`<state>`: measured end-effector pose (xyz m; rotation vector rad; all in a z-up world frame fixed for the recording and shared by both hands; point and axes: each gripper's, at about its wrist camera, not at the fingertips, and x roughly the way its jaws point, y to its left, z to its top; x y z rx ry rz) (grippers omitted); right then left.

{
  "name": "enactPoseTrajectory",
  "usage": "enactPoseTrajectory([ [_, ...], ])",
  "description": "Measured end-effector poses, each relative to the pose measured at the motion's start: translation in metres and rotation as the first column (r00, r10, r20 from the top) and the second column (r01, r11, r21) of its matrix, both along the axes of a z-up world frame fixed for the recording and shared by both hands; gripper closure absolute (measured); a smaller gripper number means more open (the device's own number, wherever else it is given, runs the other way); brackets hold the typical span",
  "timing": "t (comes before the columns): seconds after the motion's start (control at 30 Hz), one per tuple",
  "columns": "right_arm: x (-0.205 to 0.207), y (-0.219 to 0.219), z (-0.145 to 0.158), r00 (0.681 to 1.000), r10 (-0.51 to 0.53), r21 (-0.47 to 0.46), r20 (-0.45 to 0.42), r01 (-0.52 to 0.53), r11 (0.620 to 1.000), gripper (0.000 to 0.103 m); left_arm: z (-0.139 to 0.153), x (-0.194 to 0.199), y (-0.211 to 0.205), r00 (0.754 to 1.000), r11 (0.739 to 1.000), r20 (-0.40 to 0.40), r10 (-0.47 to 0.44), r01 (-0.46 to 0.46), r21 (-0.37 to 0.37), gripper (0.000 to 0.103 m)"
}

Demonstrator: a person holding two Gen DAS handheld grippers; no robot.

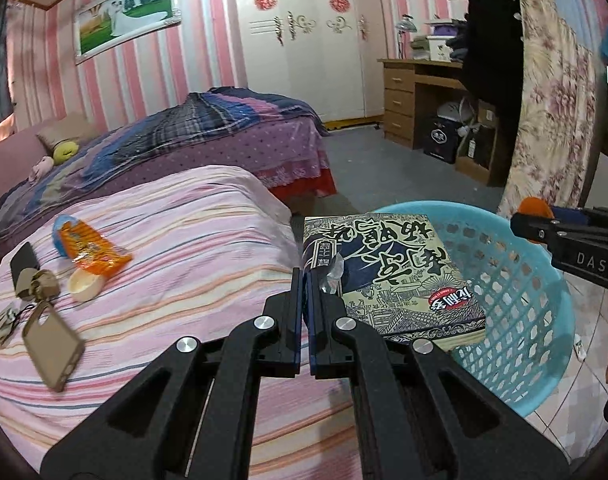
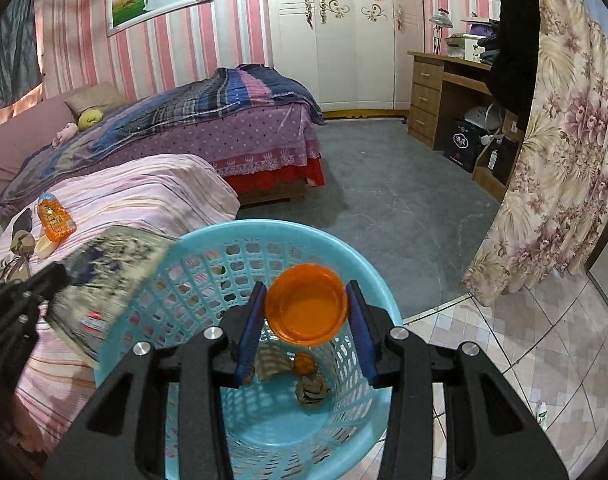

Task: Collect trash
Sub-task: 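Carry the packet and orange lid over the blue basket and open both tools, then move both tools back over the bed toward the remaining items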

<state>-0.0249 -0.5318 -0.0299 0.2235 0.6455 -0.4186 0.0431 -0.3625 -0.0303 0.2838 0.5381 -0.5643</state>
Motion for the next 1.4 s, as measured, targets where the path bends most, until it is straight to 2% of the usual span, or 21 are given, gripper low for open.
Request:
enactPoseTrajectory([
  [0.07, 0.001, 0.001, 0.0, 1.0, -0.005, 0.005, 0.001, 0.005, 1.0, 0.062, -0.003, 0.001, -0.006, 1.0, 1.0, -0.009, -0.011, 0.011, 0.005, 0.1],
  [0.13, 0.0, -0.003, -0.001, 1.0, -0.017, 0.014, 0.002, 0.017, 1.0, 0.062, -0.006, 0.002, -0.01, 1.0, 1.0, -0.018, -0.022, 0.022, 0.01, 0.093],
  [0.2, 0.0, -0.003, 0.0, 1.0, -0.023, 0.018, 0.002, 0.023, 1.0, 0.062, -0.011, 0.002, -0.013, 0.998, 0.999, -0.04, -0.039, 0.039, 0.009, 0.064],
  [0.33, 0.002, 0.0, 0.0, 1.0, -0.031, 0.024, -0.002, 0.031, 0.999, 0.062, -0.017, 0.002, -0.011, 0.998, 0.999, -0.047, -0.045, 0.046, 0.002, 0.056],
  [0.43, 0.003, 0.0, 0.0, 1.0, -0.031, 0.027, -0.003, 0.031, 0.999, 0.062, -0.016, 0.003, -0.008, 0.998, 0.999, -0.05, -0.046, 0.045, -0.009, 0.046],
  [0.5, 0.004, 0.002, 0.0, 1.0, -0.027, 0.024, -0.005, 0.027, 0.999, 0.062, -0.014, 0.003, -0.004, 0.998, 0.999, -0.045, -0.05, 0.049, -0.021, 0.032],
  [0.67, 0.005, 0.003, -0.001, 1.0, -0.025, 0.023, -0.004, 0.025, 0.999, 0.062, -0.009, 0.005, 0.006, 1.0, 1.0, -0.013, -0.018, 0.018, -0.006, 0.027],
  [0.83, 0.008, 0.006, 0.0, 1.0, -0.023, 0.028, 0.002, 0.023, 0.999, 0.062, -0.001, 0.013, 0.024, 0.999, 0.999, 0.005, 0.036, -0.036, -0.01, 0.015],
  [1.0, 0.013, 0.013, 0.001, 1.0, -0.011, 0.037, 0.01, 0.011, 0.999, 0.061, 0.006, 0.023, 0.044, 0.997, 0.997, -0.013, 0.073, -0.073, -0.038, 0.011],
  [1.07, 0.015, 0.017, 0.002, 1.0, -0.015, 0.026, 0.011, 0.014, 1.0, 0.053, 0.009, 0.027, 0.053, 0.996, 0.995, -0.018, 0.09, -0.09, -0.051, 0.01],
  [1.13, 0.019, 0.024, 0.003, 1.0, -0.009, 0.022, 0.013, 0.009, 1.0, 0.035, 0.012, 0.03, 0.062, 0.994, 0.992, -0.016, 0.106, -0.107, -0.061, 0.009],
  [1.2, 0.021, 0.026, 0.003, 1.0, -0.006, 0.021, 0.012, 0.006, 1.0, 0.033, 0.014, 0.031, 0.068, 0.993, 0.991, -0.008, 0.117, -0.117, -0.063, 0.008],
  [1.4, 0.033, 0.043, 0.007, 1.0, -0.004, -0.009, 0.018, 0.004, 1.0, 0.017, 0.023, 0.039, 0.097, 0.986, 0.984, 0.017, 0.167, -0.165, -0.068, 0.006],
])
